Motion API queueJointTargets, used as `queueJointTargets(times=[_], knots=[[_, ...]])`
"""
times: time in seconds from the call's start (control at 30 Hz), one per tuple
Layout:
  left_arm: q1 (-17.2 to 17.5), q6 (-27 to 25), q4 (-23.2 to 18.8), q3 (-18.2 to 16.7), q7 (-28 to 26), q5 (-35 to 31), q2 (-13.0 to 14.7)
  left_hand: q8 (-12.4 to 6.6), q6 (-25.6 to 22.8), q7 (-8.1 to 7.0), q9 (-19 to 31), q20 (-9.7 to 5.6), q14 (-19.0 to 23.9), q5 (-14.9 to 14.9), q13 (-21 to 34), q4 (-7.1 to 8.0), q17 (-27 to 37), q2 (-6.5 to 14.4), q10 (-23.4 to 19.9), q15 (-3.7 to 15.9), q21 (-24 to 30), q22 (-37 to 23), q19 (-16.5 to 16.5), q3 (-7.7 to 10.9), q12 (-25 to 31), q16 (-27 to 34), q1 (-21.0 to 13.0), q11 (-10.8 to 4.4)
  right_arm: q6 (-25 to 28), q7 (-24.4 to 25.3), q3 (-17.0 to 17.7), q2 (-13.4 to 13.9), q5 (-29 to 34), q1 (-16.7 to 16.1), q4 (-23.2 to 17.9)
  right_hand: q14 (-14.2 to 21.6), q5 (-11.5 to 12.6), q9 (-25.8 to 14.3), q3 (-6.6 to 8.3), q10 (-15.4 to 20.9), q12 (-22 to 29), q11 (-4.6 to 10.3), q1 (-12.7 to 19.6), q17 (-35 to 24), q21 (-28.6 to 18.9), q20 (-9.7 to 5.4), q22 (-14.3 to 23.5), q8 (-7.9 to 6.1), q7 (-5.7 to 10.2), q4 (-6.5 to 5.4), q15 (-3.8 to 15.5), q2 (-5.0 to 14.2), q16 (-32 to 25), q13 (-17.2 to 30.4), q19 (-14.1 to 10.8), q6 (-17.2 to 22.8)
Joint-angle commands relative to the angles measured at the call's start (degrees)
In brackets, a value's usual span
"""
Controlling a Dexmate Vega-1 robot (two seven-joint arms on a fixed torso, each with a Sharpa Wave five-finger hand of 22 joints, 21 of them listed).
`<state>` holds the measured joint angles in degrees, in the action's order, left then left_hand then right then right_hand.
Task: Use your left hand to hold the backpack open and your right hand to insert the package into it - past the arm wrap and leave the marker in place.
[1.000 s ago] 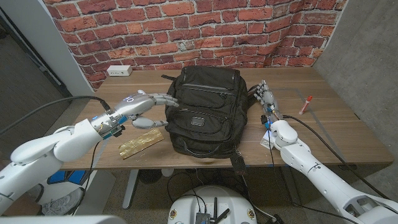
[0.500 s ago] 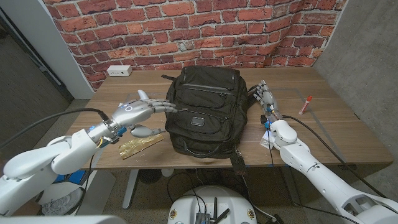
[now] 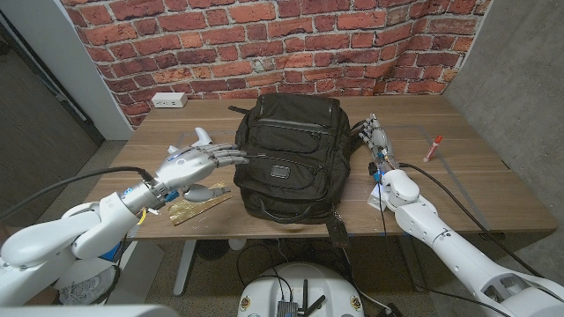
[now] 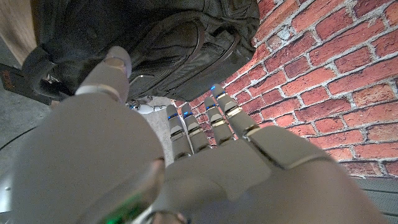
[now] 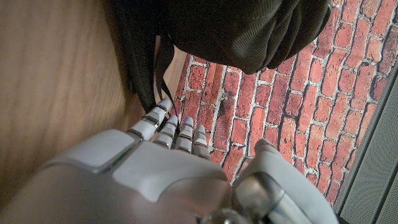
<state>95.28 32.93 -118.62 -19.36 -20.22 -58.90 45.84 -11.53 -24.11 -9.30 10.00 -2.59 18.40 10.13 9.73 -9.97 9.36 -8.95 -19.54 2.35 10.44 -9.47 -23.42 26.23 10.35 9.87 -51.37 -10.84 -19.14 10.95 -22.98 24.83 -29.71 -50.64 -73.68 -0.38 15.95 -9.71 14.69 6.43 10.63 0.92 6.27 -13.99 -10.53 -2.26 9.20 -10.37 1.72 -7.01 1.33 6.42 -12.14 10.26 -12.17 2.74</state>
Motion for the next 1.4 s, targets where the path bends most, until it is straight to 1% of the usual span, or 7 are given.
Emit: queueJointTargets(times=[0.03,0.37,0.6,0.7,0.97,1.1,1.4], knots=[[3.0,-4.4,-1.5,1.0,-3.9,-5.5,2.0,0.31,0.7,0.2,0.3,-9.72,-0.6,-0.2,0.1,-0.17,0.1,-0.1,0.4,9.96,-0.1,-0.2,0.4,-0.27,-0.4,-0.1,-0.9,0.09,-0.5,0.3,-0.2,-0.5,0.2,0.3,0.7,0.1,-0.2,-0.2,0.34,0.5,0.2,0.12,-0.3,-0.1,-0.2,-1.21,0.3,-0.21,0.07,0.03,0.33,1.38,-0.2,0.2,-0.6,0.0],[3.5,-9.6,-1.0,4.3,-7.5,-8.2,3.9,0.03,0.8,0.82,0.3,-9.67,-0.4,0.0,0.2,-0.13,0.1,0.5,0.1,9.85,0.0,-0.2,0.6,-0.66,0.0,0.1,-2.3,0.37,-1.1,0.3,-0.2,-0.8,0.3,0.4,1.2,0.1,-0.3,-0.2,0.47,0.4,0.2,0.05,-0.5,-0.1,-0.2,-1.24,0.3,-0.2,0.08,0.02,0.43,1.33,-0.2,0.2,-0.6,0.0],[3.0,-14.2,-0.3,8.0,-11.0,-9.0,5.4,-0.4,-0.2,1.09,0.3,-9.55,0.5,0.2,0.2,0.0,0.1,1.3,-0.8,9.79,0.3,-0.2,-0.1,-0.85,0.3,0.4,-3.6,0.7,-1.4,0.1,-0.3,-0.9,0.4,0.5,1.3,0.1,-0.3,-0.2,0.57,0.5,0.2,0.09,-0.6,-0.1,-0.2,-1.24,0.3,-0.21,0.05,0.01,0.37,1.33,-0.2,0.2,-0.6,0.0],[2.7,-16.1,0.1,9.6,-12.3,-8.9,6.2,-0.64,-0.9,1.55,0.3,-9.53,0.9,0.4,0.2,0.12,0.1,1.8,-1.4,9.83,0.5,-0.2,-0.6,-1.04,0.4,0.4,-4.3,0.73,-1.5,0.1,-0.3,-0.9,0.4,0.4,1.3,0.1,-0.3,-0.2,0.6,0.5,0.2,0.1,-0.6,-0.1,-0.2,-1.23,0.3,-0.22,0.04,0.0,0.38,1.32,-0.3,0.2,-0.6,0.0],[0.9,-21.3,1.5,14.6,-16.3,-8.6,8.2,-0.96,-2.2,1.58,0.3,-9.49,1.9,0.7,0.2,0.21,0.1,2.6,-2.8,9.77,0.7,-0.3,-1.5,-1.4,0.6,0.5,-5.3,0.53,-1.9,-0.1,-0.5,-1.1,0.5,0.4,1.5,0.0,-0.3,-0.2,0.7,0.5,0.2,0.11,-0.7,-0.1,-0.2,-1.21,0.3,-0.22,0.03,0.0,0.39,1.3,-0.2,0.2,-0.6,0.0],[-0.6,-24.8,2.5,17.9,-19.1,-8.3,8.0,-1.26,-3.4,1.71,0.4,-9.45,2.8,1.0,0.2,0.16,0.1,3.1,-4.2,9.79,0.9,-0.3,-2.4,-1.65,0.9,0.6,-6.3,0.68,-2.3,-0.2,-0.6,-1.3,0.5,0.4,1.7,0.0,-0.3,-0.2,0.75,0.5,0.2,0.09,-0.7,-0.1,-0.2,-1.26,0.3,-0.21,0.04,0.0,0.36,1.29,-0.3,0.2,-0.6,0.0],[-2.3,-29.6,3.2,22.3,-22.2,-6.4,11.3,-1.51,-5.0,2.09,0.4,-9.5,4.5,1.2,0.2,0.12,0.2,3.6,-5.9,9.91,1.2,-0.4,-3.7,-2.12,0.9,0.7,-7.7,0.47,-2.9,-0.2,-0.6,-1.7,0.7,0.4,2.1,0.1,-0.3,-0.2,0.84,0.5,0.2,0.15,-0.8,-0.1,-0.2,-1.31,0.3,-0.21,0.03,-0.02,0.33,1.26,-0.3,0.2,-0.6,0.0]])
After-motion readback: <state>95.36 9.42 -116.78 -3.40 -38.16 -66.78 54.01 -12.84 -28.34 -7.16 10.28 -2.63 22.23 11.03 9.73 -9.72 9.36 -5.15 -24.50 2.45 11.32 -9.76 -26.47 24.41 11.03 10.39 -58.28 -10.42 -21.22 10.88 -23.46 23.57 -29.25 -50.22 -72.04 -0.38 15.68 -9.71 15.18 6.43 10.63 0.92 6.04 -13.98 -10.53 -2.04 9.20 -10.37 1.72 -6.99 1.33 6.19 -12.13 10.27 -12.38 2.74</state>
